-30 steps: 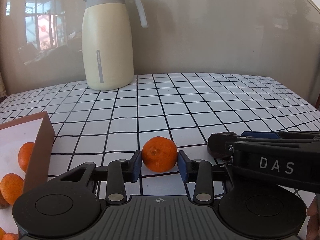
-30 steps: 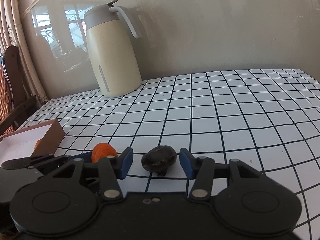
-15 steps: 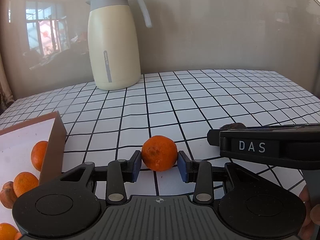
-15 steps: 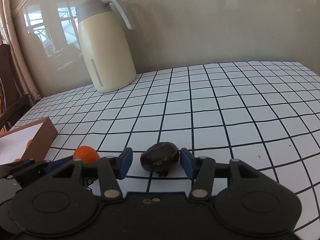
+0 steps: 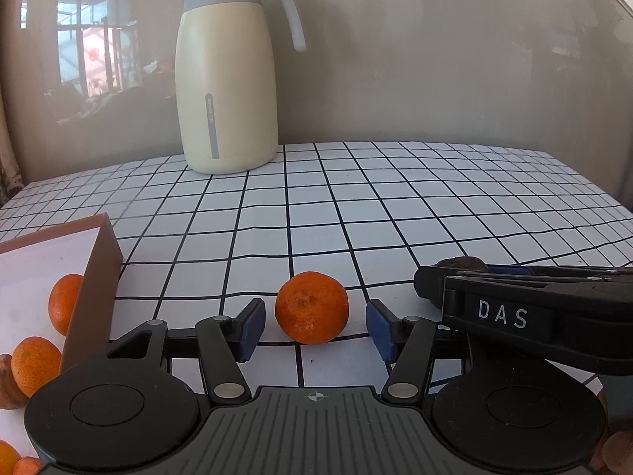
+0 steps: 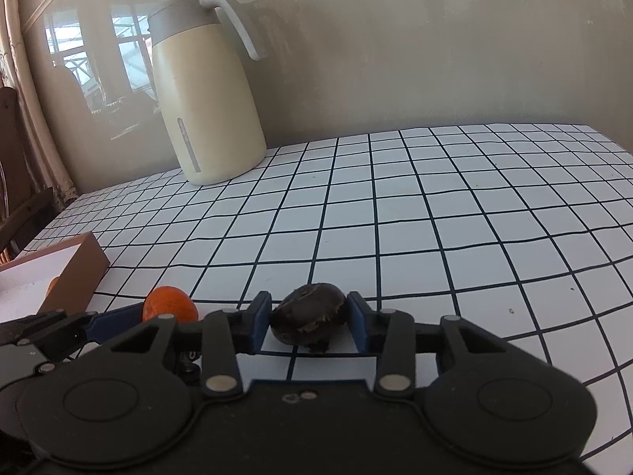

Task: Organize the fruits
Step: 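Lift and carry the dark fruit and orange over the white box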

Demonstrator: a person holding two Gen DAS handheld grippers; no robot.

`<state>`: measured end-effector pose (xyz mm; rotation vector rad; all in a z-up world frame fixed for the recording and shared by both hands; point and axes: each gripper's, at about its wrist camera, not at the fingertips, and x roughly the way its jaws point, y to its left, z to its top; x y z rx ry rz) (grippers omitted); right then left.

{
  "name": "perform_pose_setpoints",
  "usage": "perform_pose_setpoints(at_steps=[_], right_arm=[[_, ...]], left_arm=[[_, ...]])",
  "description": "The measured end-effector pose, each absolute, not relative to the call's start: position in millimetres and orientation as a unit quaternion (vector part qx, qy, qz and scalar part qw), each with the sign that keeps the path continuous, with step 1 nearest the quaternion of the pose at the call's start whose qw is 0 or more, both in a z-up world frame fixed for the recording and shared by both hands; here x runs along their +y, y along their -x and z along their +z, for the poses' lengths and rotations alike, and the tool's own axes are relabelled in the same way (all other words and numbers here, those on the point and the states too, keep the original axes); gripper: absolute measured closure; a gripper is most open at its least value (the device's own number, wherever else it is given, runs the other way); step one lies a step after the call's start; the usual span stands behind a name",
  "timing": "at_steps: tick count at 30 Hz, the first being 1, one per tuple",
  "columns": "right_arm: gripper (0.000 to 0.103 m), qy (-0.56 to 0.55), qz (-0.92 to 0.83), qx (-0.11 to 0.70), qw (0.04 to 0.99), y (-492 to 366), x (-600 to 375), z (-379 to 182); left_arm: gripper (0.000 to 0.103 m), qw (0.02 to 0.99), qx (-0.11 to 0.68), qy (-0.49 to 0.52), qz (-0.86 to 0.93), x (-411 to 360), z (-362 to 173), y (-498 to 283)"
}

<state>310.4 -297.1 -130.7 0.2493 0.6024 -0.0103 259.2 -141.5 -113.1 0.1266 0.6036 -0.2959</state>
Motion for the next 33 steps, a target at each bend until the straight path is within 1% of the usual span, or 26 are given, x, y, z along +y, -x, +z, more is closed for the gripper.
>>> perform_pose_setpoints(at_steps=[3, 9, 11, 14, 18, 22, 33], right_arm=[[0.070, -0.135, -0.003, 0.296, 0.946, -310.0, -299.5, -130.6], [0.070, -0.134, -0.007, 0.291, 0.947, -306.2, -302.4, -127.9], [0.070, -0.134, -0.013, 0.291, 0.947, -304.4, -304.8, -127.9], [0.070, -0.131, -0.020, 0.295, 0.946, -302.5, -309.1, -127.9], [0.071, -0.114, -0.022, 0.296, 0.948, -298.7, -306.0, -129.4], [0.071, -0.108, -0.020, 0.295, 0.949, -297.2, -305.1, -128.8], [0.071, -0.092, -0.008, 0.280, 0.956, -284.0, -295.6, -121.5]], left_arm=[[0.050, 0.943, 0.293, -0.058, -0.150, -141.2, -112.6, -258.4], [0.050, 0.941, 0.297, -0.047, -0.154, -140.2, -113.2, -261.9], [0.056, 0.939, 0.307, -0.037, -0.152, -138.1, -114.9, -266.1], [0.061, 0.940, 0.307, -0.031, -0.148, -136.1, -115.3, -268.5], [0.061, 0.941, 0.303, -0.025, -0.148, -136.8, -115.3, -270.3], [0.065, 0.946, 0.292, -0.030, -0.139, -137.6, -113.3, -267.2], [0.065, 0.947, 0.284, -0.044, -0.141, -127.5, -111.0, -249.2]])
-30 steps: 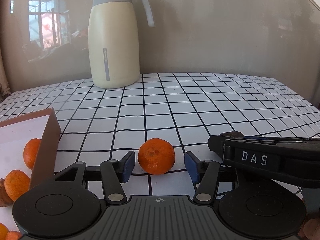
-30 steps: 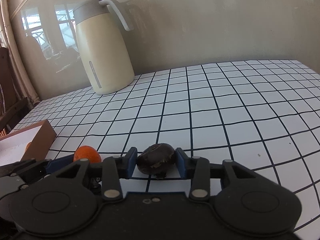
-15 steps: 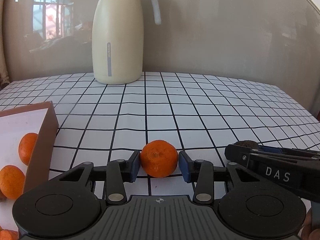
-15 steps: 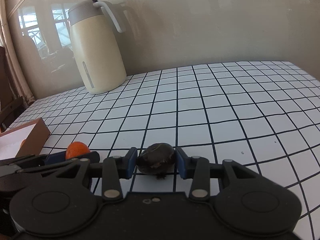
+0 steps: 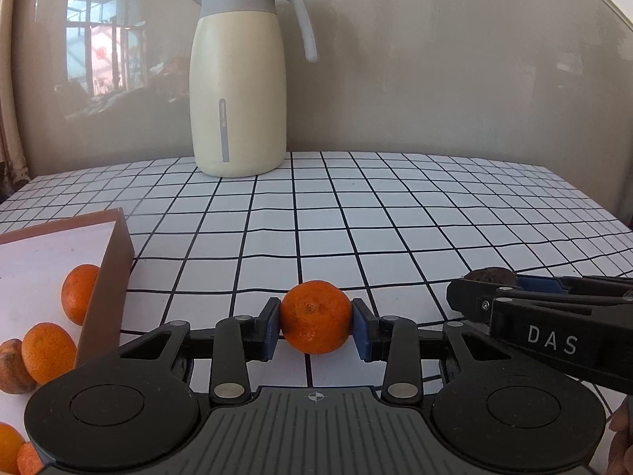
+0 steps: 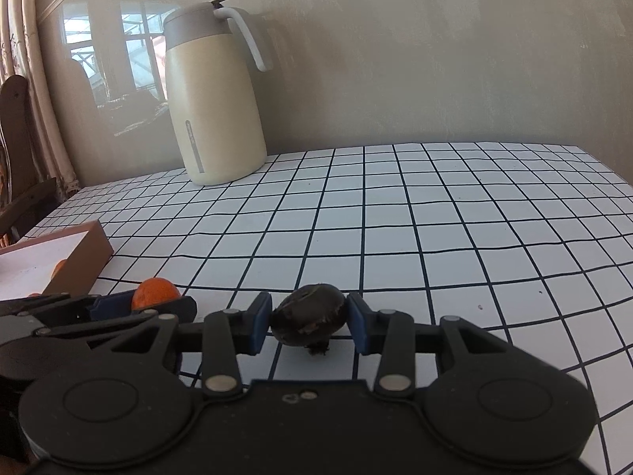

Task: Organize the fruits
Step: 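Lift and carry the dark fruit and orange over the white box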

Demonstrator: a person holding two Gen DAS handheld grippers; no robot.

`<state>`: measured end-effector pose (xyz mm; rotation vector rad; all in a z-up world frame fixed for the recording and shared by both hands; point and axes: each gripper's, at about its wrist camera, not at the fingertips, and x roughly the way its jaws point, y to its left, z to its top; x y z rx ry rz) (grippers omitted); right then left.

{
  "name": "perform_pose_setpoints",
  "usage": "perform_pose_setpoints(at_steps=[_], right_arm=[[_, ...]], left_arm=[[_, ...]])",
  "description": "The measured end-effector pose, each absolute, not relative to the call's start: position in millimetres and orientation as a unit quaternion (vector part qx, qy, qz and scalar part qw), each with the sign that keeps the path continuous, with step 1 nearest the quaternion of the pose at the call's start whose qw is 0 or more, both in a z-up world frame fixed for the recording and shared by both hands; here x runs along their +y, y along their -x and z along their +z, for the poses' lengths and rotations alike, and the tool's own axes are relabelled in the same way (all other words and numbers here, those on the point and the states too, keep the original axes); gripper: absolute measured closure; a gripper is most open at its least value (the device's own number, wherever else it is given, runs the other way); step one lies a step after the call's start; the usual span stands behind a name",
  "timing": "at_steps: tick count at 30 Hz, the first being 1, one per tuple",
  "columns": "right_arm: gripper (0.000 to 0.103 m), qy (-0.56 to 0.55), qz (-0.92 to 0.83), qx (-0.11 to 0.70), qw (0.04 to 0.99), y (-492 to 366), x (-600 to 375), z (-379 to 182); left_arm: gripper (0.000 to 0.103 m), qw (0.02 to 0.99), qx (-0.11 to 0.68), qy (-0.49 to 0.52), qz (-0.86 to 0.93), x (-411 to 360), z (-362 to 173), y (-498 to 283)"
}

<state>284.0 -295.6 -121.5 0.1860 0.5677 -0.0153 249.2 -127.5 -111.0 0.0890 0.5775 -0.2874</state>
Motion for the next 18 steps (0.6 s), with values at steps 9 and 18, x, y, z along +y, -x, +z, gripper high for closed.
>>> perform_pose_setpoints(at_steps=[9, 18], right_arm=[[0.071, -0.074, 0.025, 0.266, 0.961, -258.1, -281.6, -107.5], [0.071, -0.056, 0.051, 0.266, 0.961, -233.3, -260.6, -102.1]], left_arm=[[0.065, 0.948, 0.278, -0.048, -0.148, -103.7, -102.0, -221.3], [0.065, 0.950, 0.269, -0.049, -0.152, -82.7, -92.8, -195.2]])
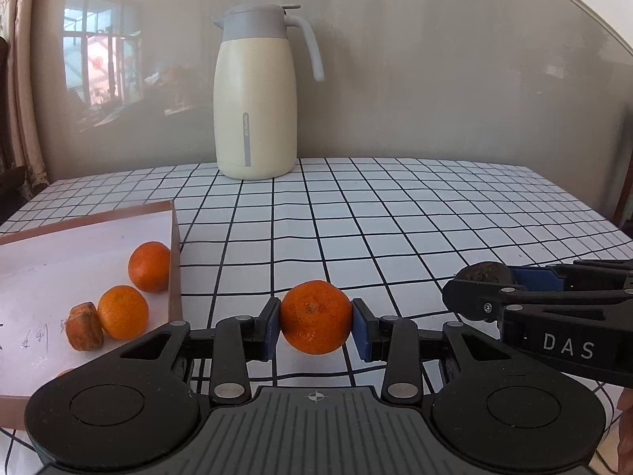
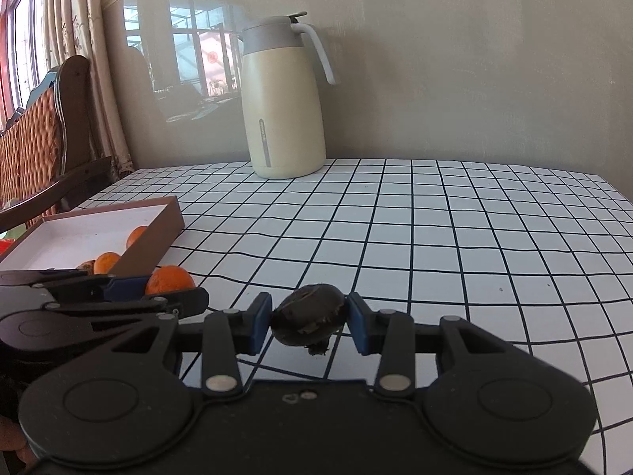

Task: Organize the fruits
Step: 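Lift and carry the dark fruit and orange over the white box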

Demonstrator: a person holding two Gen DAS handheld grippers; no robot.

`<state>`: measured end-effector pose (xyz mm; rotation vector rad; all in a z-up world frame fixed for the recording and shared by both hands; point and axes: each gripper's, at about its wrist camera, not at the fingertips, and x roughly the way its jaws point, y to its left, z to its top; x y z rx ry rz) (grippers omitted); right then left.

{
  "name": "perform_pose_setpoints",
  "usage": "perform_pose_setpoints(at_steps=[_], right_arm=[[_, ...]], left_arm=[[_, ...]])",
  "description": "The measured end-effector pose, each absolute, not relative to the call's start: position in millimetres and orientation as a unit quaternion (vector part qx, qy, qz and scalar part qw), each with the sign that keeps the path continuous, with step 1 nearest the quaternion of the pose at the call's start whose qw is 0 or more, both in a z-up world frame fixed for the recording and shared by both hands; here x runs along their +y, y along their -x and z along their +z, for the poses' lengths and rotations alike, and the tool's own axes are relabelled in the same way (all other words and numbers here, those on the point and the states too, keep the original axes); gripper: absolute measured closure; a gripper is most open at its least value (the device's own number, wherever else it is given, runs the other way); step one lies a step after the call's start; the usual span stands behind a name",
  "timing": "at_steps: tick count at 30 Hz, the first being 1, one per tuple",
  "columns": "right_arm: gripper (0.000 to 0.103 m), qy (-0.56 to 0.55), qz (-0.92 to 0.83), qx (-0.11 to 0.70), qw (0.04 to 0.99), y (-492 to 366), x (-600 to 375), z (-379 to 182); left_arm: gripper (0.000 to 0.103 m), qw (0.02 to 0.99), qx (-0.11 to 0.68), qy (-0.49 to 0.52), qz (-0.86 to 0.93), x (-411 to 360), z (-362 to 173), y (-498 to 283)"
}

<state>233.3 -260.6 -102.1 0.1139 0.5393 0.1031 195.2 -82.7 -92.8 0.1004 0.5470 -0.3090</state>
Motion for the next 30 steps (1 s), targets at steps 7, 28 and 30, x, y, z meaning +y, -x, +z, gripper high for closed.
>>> perform_pose_setpoints(at_steps=[7, 28, 30], right_arm=[[0.071, -0.055, 0.073, 0.253, 0.963, -219.1, -238.6, -92.8], [0.071, -0.045, 0.165, 0.184, 0.968, -221.4, -153.4, -66.4], [0.071, -0.044, 0.172, 0.177, 0.968, -222.2, -146.2, -64.6]], left_arm=[[0.065, 0.955, 0.255, -0.044, -0.146, -59.7, -83.4, -177.9], [0.065, 0.977, 0.200, 0.007, -0.066, 39.5, -53.6, -148.0], [0.065, 0.979, 0.197, 0.009, -0.056, 47.3, -52.4, -148.2]])
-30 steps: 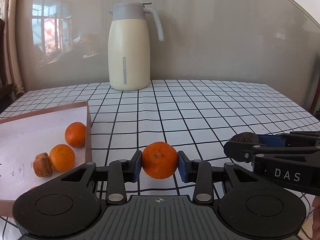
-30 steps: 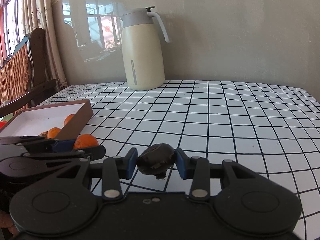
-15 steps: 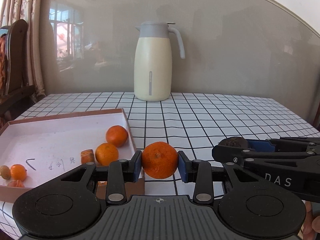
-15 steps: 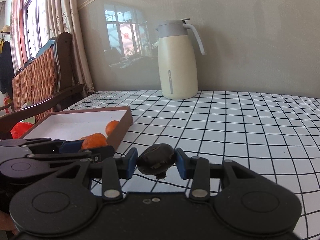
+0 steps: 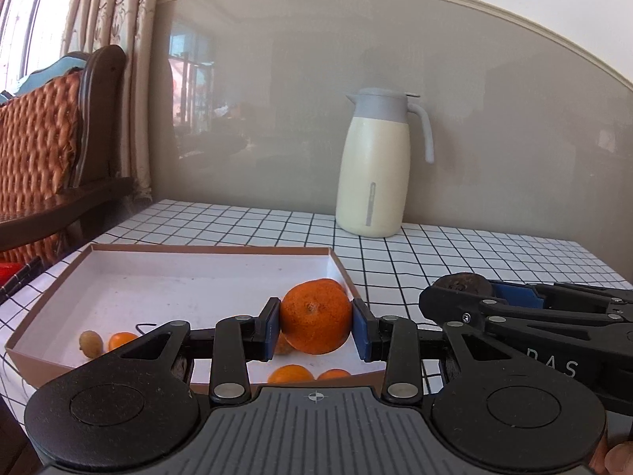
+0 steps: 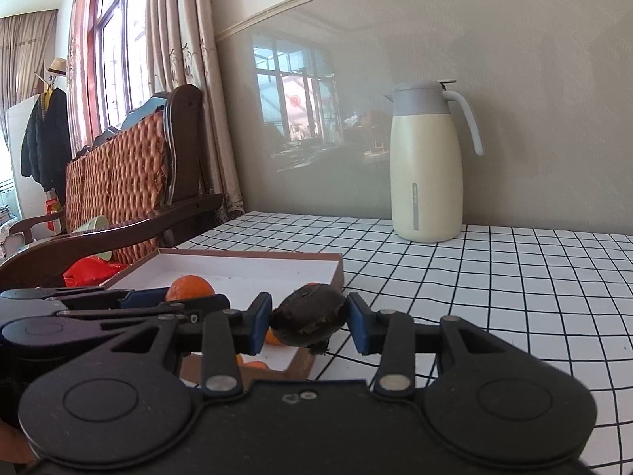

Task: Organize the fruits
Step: 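Lift and carry the dark fruit and orange over the white box, then open both tools to release the dark fruit and orange into the box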

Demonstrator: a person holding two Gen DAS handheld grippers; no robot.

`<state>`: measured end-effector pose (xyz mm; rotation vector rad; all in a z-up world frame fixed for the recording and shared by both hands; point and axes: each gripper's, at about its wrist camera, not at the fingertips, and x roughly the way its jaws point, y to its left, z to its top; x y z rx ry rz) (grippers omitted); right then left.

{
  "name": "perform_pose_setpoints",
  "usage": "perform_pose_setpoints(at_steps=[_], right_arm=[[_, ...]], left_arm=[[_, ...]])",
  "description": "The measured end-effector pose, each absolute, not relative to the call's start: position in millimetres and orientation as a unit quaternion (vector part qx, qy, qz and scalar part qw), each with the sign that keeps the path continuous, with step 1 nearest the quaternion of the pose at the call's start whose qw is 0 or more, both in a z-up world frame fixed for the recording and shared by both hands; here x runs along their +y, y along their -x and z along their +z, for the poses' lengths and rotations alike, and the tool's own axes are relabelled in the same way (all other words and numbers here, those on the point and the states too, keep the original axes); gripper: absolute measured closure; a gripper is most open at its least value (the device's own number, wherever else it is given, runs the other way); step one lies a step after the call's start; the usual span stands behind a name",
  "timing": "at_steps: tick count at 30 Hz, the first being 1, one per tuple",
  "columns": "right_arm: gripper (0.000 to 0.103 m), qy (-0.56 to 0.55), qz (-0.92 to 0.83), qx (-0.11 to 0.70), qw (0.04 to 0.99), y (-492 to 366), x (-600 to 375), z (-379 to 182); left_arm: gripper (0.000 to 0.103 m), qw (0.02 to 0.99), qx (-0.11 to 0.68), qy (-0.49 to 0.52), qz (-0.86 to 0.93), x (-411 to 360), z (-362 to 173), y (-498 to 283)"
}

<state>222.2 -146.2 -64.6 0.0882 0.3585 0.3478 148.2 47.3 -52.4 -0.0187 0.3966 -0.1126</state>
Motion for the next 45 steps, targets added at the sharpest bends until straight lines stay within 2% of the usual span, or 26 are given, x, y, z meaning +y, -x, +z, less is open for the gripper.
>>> perform_pose_setpoints(at_steps=[23, 45], right_arm=[[0.071, -0.040, 0.217, 0.153, 0.963, -238.6, -73.1, -64.3], [0.071, -0.027, 0.203, 0.162, 0.965, -264.8, -49.5, -75.4]], left_arm=[[0.065, 0.981, 0.181, 0.045, 0.058, 137.4, -51.5, -150.0], [0.065, 0.976, 0.195, 0.037, 0.088, 162.8, -62.6, -177.0]])
